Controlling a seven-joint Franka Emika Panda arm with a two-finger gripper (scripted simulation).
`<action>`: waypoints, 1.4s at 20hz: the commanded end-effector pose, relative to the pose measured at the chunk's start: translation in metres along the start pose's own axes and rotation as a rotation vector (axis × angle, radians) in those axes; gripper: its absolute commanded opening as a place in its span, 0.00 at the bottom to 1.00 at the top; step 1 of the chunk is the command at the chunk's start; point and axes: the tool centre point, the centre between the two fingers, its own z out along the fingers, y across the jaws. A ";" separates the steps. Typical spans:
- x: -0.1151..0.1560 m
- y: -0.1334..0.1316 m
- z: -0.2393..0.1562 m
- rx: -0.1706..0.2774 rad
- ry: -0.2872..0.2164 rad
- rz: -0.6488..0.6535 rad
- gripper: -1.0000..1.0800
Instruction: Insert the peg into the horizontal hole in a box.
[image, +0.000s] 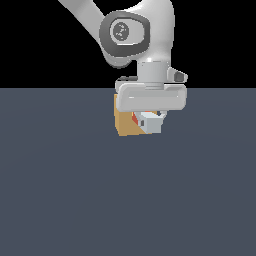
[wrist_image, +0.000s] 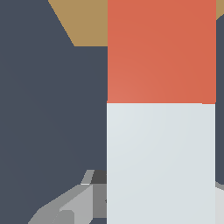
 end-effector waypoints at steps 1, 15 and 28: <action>0.000 0.001 -0.002 -0.003 0.000 0.001 0.00; 0.005 0.004 -0.003 -0.002 0.000 -0.003 0.00; 0.084 0.003 -0.004 -0.006 0.000 -0.004 0.00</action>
